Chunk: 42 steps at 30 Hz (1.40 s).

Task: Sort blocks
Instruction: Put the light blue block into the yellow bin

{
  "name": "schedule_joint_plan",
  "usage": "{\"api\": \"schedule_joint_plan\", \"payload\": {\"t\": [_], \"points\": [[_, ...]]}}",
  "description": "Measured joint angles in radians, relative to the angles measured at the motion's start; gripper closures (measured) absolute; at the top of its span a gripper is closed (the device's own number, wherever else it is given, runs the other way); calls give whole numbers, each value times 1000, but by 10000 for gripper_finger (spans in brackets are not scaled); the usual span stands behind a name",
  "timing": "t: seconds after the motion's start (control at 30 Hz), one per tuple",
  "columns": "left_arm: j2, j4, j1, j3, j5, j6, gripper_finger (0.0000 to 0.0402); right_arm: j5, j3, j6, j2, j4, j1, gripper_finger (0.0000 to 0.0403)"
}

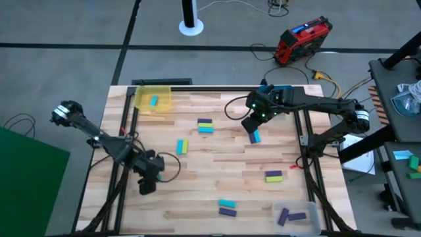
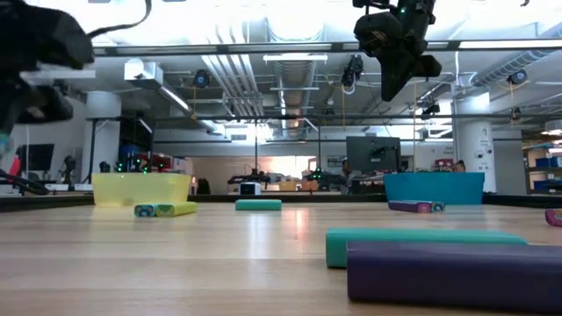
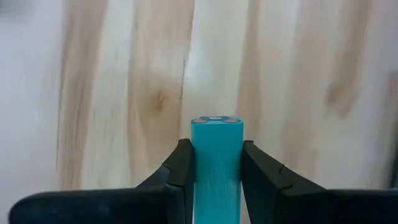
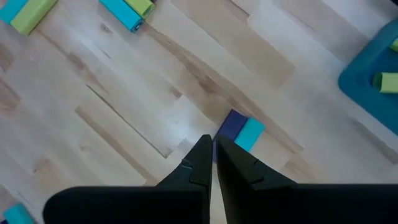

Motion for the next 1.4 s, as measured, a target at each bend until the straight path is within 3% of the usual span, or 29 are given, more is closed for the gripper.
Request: {"api": "schedule_joint_plan", "payload": {"t": [0.17,0.27,0.4,0.57,0.67,0.87,1.1,1.23,1.4], "points": [[-113,-131,46,55,-127,-71,330,0,0,-16,0,3,-11,390],[-164,-221,134,98,-187,-69,330,0,0,-17,0,15,-23,390],[-212,-263,319,179,-301,8,330,0,0,-18,0,40,-43,390],[-227,-253,582,299,-486,212,330,0,0,-31,0,77,-63,390],[-225,-237,760,340,-513,322,330,0,0,-32,0,81,-75,390],[-211,-112,1122,310,-405,375,330,0,0,-40,0,110,-81,390],[-63,-17,1485,274,-44,366,330,0,0,-42,0,124,-84,390],[45,-14,1569,275,1,353,330,0,0,-42,0,123,-84,390],[136,-19,1576,326,-49,388,330,0,0,-30,0,123,-84,390]]}}
